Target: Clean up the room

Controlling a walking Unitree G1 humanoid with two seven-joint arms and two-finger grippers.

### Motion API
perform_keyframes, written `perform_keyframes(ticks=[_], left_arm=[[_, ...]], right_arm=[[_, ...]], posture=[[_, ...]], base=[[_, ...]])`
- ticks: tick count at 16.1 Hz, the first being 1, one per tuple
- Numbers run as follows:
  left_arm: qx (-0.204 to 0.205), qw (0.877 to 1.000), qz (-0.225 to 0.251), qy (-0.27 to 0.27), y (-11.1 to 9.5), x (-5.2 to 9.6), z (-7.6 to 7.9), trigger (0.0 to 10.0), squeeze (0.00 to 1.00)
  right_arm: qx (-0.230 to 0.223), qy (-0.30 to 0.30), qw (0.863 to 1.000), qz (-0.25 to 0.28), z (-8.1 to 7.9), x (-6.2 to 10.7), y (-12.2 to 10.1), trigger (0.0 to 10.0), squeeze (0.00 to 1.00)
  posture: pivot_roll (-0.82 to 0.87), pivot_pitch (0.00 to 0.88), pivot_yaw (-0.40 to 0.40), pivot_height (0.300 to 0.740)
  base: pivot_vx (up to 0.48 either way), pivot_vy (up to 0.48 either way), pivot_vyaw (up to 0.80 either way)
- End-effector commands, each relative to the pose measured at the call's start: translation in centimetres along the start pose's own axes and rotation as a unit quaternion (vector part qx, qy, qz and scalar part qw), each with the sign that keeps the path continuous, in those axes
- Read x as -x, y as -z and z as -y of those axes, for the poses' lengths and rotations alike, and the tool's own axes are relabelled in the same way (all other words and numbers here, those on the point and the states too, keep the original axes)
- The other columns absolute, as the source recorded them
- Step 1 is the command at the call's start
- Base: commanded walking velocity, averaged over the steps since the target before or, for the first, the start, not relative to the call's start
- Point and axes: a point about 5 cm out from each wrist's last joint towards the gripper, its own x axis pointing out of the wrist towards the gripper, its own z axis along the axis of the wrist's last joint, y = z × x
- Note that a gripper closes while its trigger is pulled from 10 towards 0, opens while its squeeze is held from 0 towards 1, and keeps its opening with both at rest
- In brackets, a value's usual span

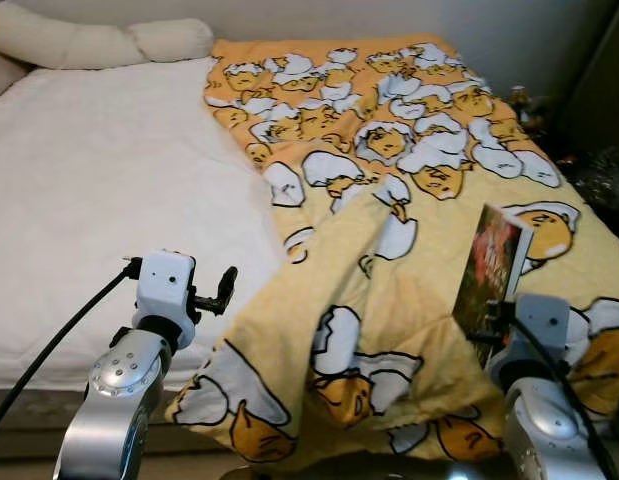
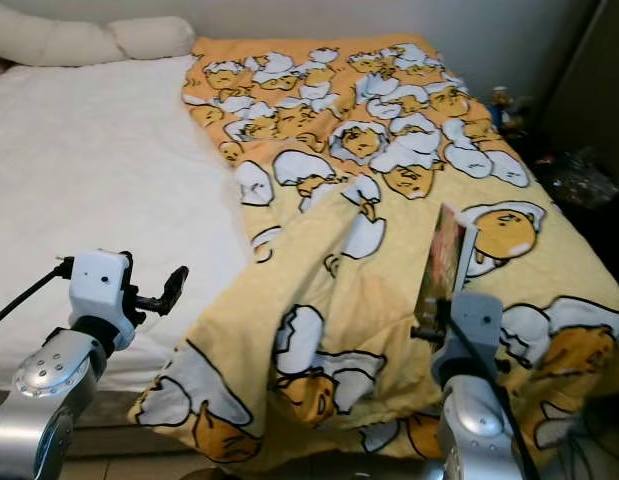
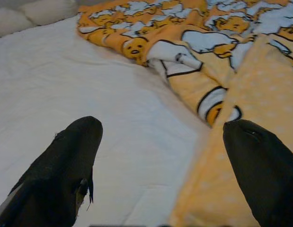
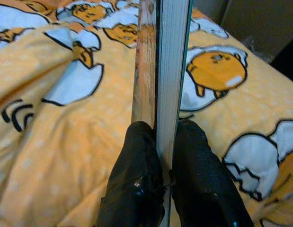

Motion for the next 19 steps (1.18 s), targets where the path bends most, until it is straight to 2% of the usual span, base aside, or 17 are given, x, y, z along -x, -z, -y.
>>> perform_keyframes(ticks=[1, 4, 9, 12, 14, 19], left_arm=[[-0.006, 1.000, 0.002, -0.013, -0.09, -0.10, -0.47, 10.0, 0.09], [-0.009, 1.000, 0.007, -0.014, -0.25, -0.50, -0.70, 10.0, 0.10], [-0.008, 1.000, 0.006, -0.017, -0.02, -0.22, -0.84, 10.0, 0.09], [-0.009, 1.000, 0.007, -0.019, -0.08, -0.42, -1.13, 10.0, 0.09], [-0.010, 1.000, 0.009, -0.011, -0.29, -0.57, -0.79, 10.0, 0.09], [-0.008, 1.000, 0.009, -0.017, -0.20, -0.54, -1.05, 10.0, 0.10]], right_arm=[[-0.008, 0.000, 1.000, 0.022, -0.07, -0.08, -1.01, 10.0, 0.00], [-0.008, -0.005, 1.000, 0.021, -0.41, -0.34, -1.06, 10.0, 0.00], [-0.013, -0.011, 1.000, 0.018, -0.82, -0.45, -0.94, 10.0, 0.00], [-0.018, -0.009, 1.000, 0.016, -0.73, -0.37, -0.77, 10.0, 0.00], [-0.014, -0.001, 1.000, 0.008, -0.51, -0.49, -0.38, 10.0, 0.00], [-0.020, -0.010, 1.000, 0.010, -1.03, -0.93, -0.59, 10.0, 0.00]], posture=[[-0.05, 0.000, 0.035, 0.740], [-0.05, 0.000, 0.024, 0.740], [-0.03, 0.000, 0.012, 0.740], [-0.03, 0.000, 0.027, 0.740], [-0.02, 0.000, 0.028, 0.740], [-0.02, 0.000, 0.015, 0.740]], base=[[0.000, 0.259, 0.00], [0.000, 0.261, 0.00], [0.000, 0.284, 0.00], [0.000, 0.290, 0.00], [0.000, 0.294, 0.00], [0.000, 0.294, 0.00]])
